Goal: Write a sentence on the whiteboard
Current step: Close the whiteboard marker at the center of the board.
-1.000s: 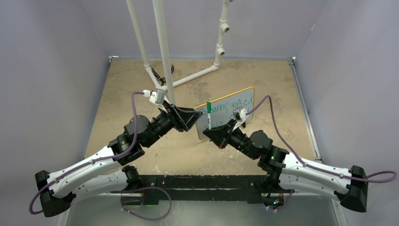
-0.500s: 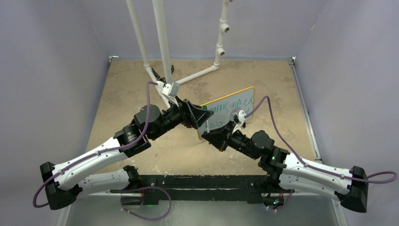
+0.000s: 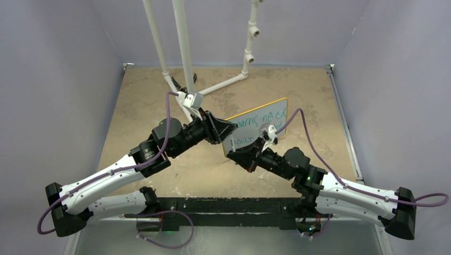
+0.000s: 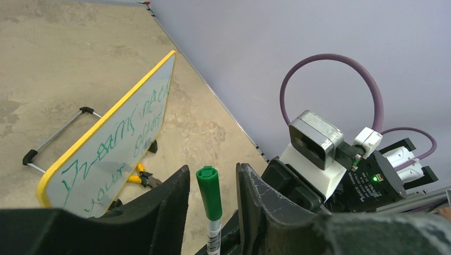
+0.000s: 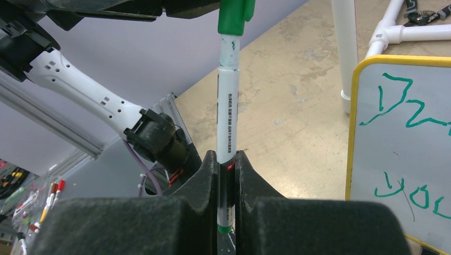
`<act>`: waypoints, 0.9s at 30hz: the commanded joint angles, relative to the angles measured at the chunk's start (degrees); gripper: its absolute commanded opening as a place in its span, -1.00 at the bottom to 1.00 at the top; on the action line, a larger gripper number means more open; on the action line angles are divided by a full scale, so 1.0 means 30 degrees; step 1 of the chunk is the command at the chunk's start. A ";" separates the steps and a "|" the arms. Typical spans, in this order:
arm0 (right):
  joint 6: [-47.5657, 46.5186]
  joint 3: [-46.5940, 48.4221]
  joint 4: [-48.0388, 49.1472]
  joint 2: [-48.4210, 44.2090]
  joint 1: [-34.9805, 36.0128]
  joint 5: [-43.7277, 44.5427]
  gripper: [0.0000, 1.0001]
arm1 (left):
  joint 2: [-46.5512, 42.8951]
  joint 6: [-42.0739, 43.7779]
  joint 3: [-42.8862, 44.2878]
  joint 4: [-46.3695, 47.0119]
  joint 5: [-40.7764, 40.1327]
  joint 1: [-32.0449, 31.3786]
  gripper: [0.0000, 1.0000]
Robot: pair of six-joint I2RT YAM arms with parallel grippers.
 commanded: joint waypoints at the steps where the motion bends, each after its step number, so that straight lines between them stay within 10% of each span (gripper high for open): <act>1: -0.0359 0.0153 0.0782 0.0132 -0.0001 -0.0275 -1.00 | -0.0325 0.0012 -0.0068 0.0795 0.0205 0.0103 -0.33; 10: 0.0341 0.0883 0.0141 0.0480 0.0006 0.0534 -1.00 | -0.0681 0.0347 -0.1241 0.1226 0.0386 0.0136 -1.00; 27: 0.1714 0.1204 0.0867 0.0042 -0.0003 0.2837 -1.00 | -0.1670 0.0444 -0.3190 0.2259 0.1875 0.0133 -1.00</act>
